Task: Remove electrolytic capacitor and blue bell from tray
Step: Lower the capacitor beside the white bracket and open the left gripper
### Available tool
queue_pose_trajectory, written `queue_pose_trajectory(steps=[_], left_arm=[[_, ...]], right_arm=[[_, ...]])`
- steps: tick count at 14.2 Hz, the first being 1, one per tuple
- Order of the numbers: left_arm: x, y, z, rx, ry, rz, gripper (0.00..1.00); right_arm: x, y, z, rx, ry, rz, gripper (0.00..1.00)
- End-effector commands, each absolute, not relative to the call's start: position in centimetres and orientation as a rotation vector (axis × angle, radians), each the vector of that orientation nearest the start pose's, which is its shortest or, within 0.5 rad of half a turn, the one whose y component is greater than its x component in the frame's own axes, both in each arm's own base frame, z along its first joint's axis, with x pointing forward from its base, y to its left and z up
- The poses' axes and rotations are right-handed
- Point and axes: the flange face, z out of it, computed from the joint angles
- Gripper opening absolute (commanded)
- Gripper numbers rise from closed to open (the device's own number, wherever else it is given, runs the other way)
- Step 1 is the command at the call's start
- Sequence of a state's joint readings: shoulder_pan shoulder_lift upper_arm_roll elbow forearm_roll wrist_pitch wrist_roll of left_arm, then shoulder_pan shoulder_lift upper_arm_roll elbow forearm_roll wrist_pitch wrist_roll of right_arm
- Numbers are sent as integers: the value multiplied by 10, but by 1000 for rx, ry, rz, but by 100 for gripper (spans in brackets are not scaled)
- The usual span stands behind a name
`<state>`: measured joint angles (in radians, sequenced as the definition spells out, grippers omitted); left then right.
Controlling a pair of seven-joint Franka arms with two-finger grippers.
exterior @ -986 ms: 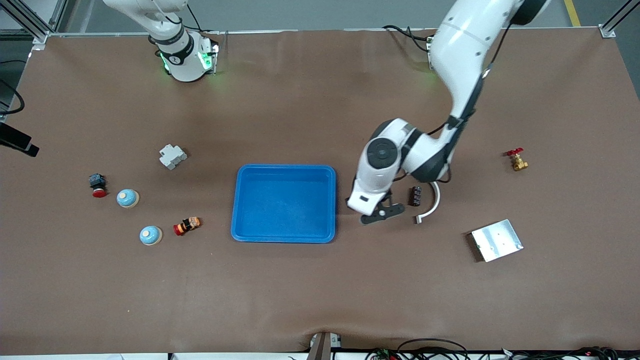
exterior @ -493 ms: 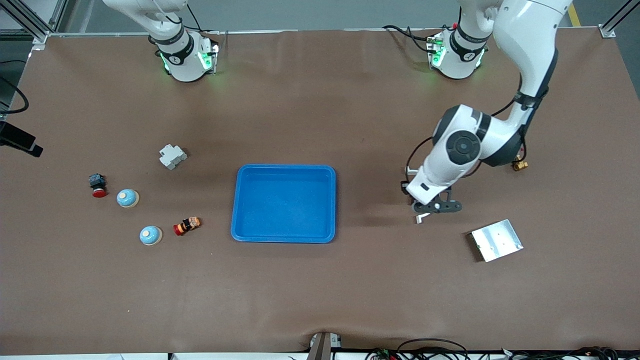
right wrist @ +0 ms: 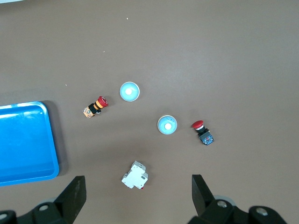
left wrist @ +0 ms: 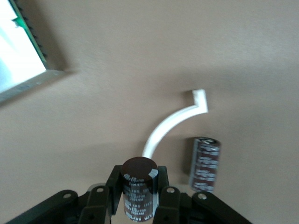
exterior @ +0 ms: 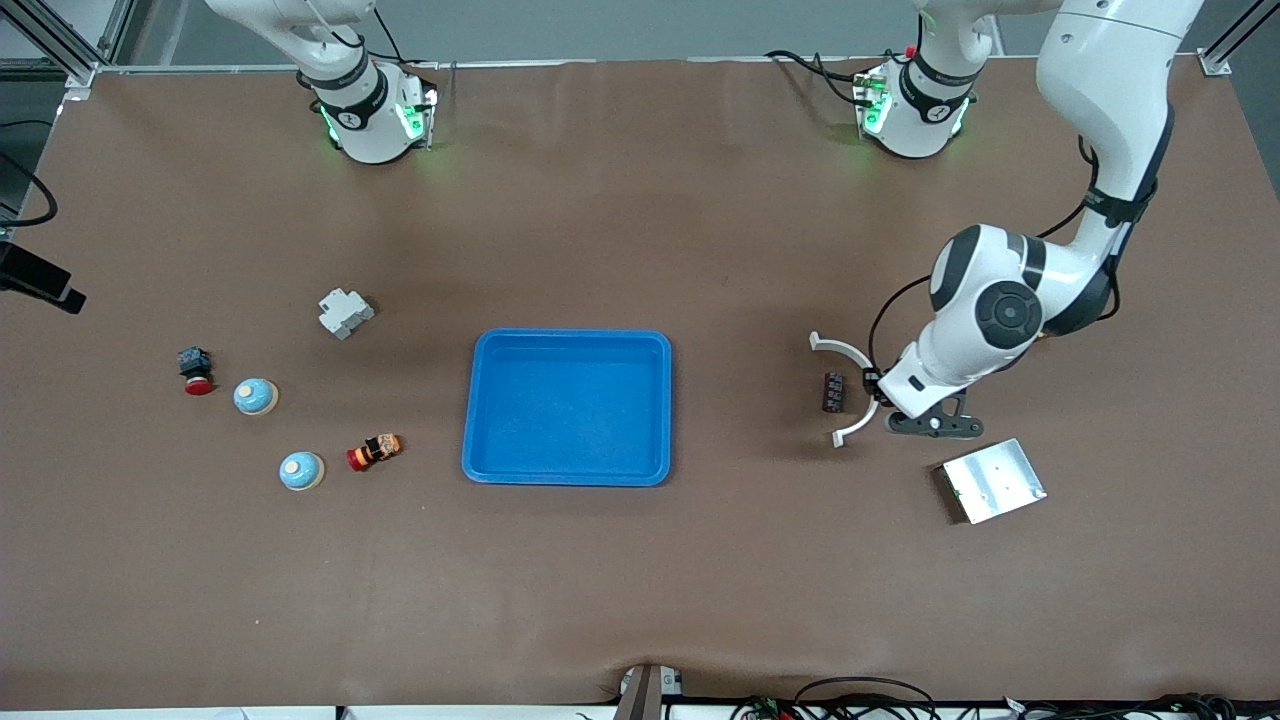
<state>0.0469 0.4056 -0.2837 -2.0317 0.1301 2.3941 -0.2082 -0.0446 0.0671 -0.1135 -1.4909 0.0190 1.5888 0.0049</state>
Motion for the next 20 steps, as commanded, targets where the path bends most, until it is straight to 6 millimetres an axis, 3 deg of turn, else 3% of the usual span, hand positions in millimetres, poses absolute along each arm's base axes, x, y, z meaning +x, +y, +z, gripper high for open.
queue_pose_trajectory(steps=[1,3,11,18,19,20], left_arm=[[576,-117,249,-3154,241,33,0],[583,-103,238,-3163,248,44,0],[593,-110,197,-3194,236,88,0],[593,-100,184,-3171,293,104,0],[594,-98,183,-3175,264,104,31],[598,-97,187,-3177,247,88,99]], right_arm=[[569,-84,632,-3111,272,-53,100],[568,-84,632,-3111,272,-48,100],[568,-85,632,-3111,274,-48,100],[568,-82,632,-3120,236,-45,100],[568,-83,632,-3121,234,-45,100],[568,-83,631,-3121,234,-41,100]])
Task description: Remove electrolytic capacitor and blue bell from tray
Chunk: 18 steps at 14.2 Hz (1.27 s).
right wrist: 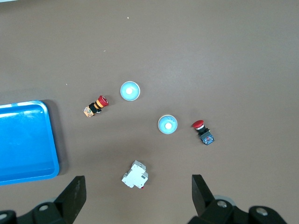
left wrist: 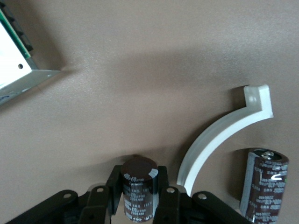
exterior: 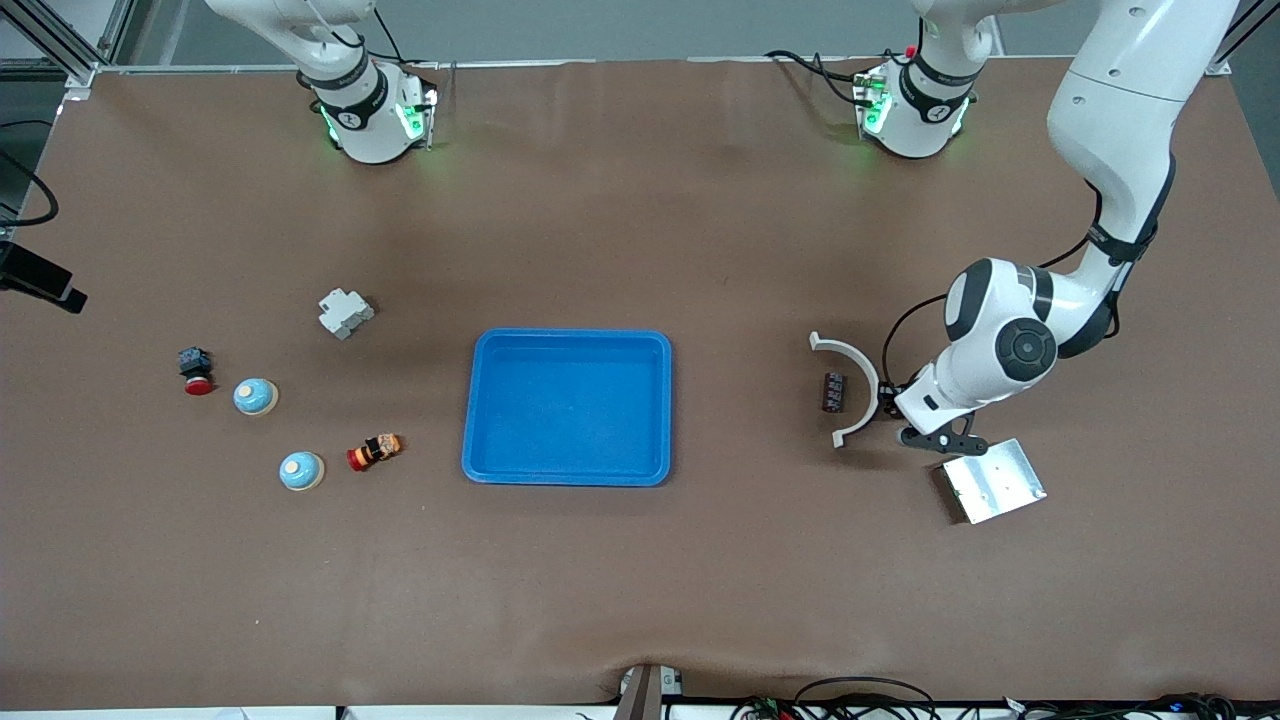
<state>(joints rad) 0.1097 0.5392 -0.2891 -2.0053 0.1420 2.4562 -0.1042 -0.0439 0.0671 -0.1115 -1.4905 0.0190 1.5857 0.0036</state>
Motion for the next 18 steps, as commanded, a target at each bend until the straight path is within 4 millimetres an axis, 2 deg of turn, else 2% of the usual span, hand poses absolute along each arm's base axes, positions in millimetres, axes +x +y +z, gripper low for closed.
queue_pose_trajectory(steps=[1,8,14,18], left_arm=[[600,-97,189,-3177,244,78,100],[612,-88,227,-3184,167,-9,100],[631,-89,289,-3205,-25,-146,100],[633,-93,314,-3188,-156,-161,100]], right_arm=[[568,-84,631,-3123,237,-40,100],[568,-78,632,-3121,237,-40,100],[569,-75,635,-3129,215,-47,100],[568,-79,644,-3131,225,-80,100]])
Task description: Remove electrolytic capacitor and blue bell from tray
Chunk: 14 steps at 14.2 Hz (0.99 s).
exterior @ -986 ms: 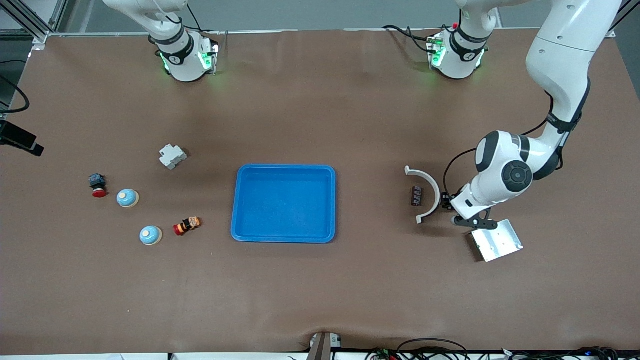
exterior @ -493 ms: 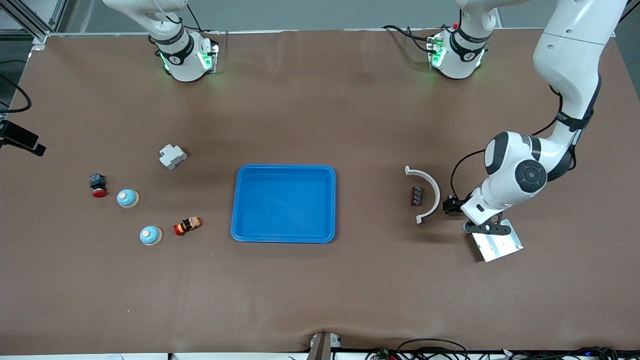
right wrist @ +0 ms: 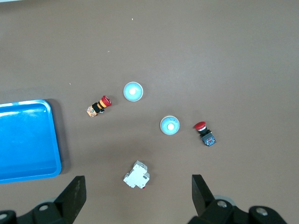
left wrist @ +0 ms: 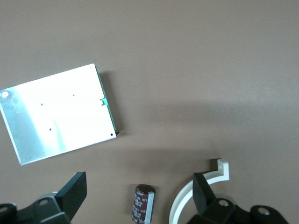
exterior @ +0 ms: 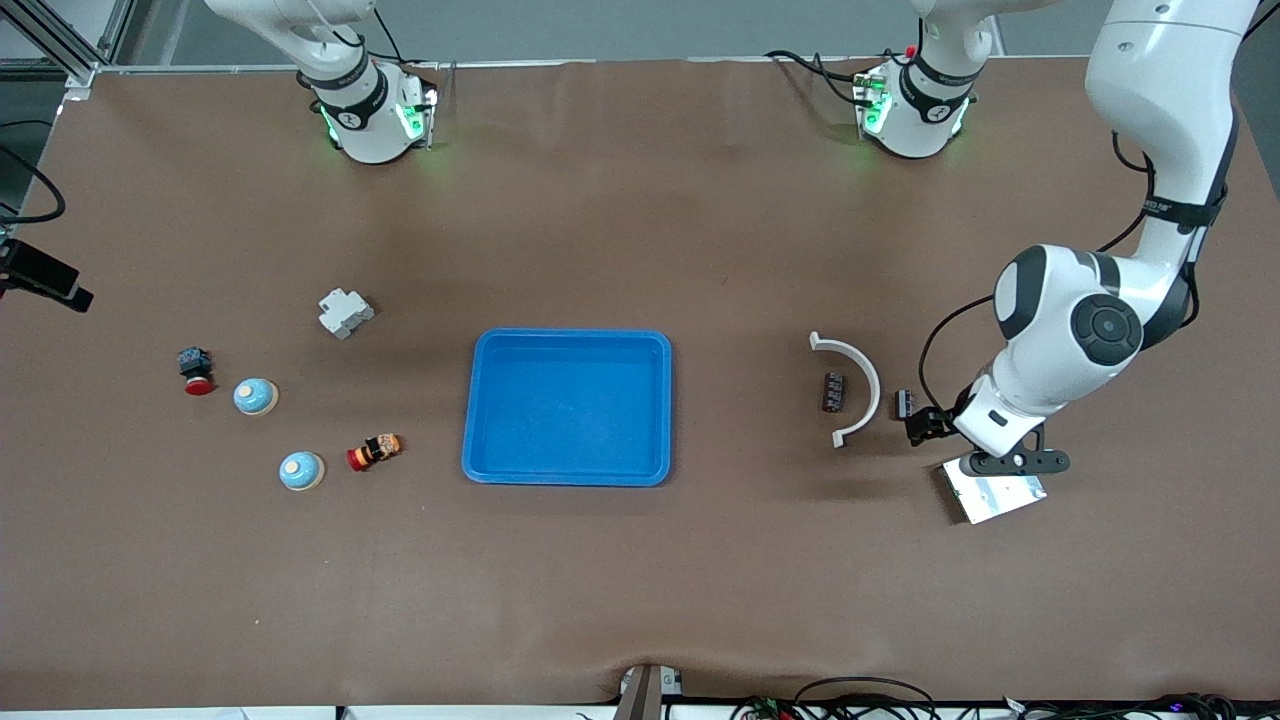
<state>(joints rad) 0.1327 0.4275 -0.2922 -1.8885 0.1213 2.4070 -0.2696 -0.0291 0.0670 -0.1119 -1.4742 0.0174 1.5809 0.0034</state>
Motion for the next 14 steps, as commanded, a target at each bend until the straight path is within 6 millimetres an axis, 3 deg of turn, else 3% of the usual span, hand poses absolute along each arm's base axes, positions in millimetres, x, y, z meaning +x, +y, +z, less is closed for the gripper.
queue_pose_trajectory(steps=[1,4,7,11,14], left_arm=[[633,-90,326,-3183,-177,-183,100],[629,-86,367,-3154,-135,-243,100],[622,-71,420,-3110,-122,-284,100],[621,-56,504,-3123,3,-125,100],[617,-45,548,-3116,48,-53,100]], right_arm=[[569,-78,643,-3133,223,-78,100],[569,-79,643,-3134,225,-75,100],[569,-82,641,-3132,232,-68,100],[569,-83,642,-3132,235,-73,100],[569,-83,642,-3132,235,-76,100]])
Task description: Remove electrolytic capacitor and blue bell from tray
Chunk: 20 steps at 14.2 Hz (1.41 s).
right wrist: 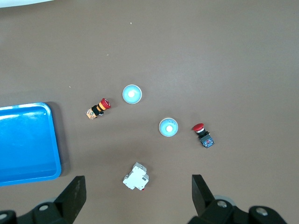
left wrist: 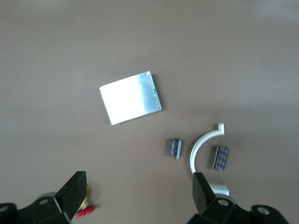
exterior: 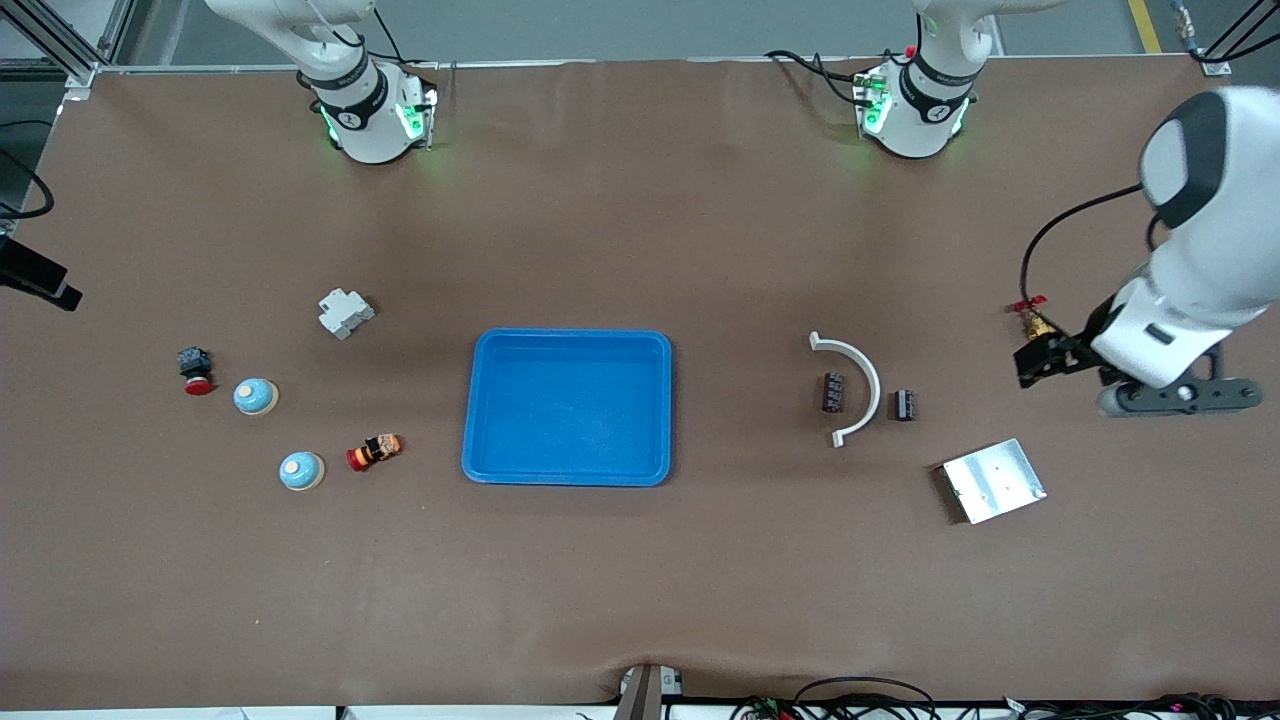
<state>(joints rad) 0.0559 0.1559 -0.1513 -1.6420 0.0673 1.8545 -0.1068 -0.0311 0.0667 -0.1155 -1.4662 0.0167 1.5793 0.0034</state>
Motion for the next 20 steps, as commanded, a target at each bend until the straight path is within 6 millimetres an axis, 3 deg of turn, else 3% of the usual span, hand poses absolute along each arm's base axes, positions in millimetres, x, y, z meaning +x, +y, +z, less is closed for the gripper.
queue_pose_trajectory(steps=[1,5,8,20], left_arm=[[615,-43,559,-3114,46,-39,100],[596,-43,611,-3107,69,3,100],[576,-43,636,-3111,68,-4,100],[573,-38,646,-3122,151,-39,100]], right_arm=[[569,-82,642,-3134,233,-75,100],[569,-82,643,-3134,233,-78,100],[569,-82,643,-3134,235,-80,100],[568,-85,644,-3130,244,-81,100]])
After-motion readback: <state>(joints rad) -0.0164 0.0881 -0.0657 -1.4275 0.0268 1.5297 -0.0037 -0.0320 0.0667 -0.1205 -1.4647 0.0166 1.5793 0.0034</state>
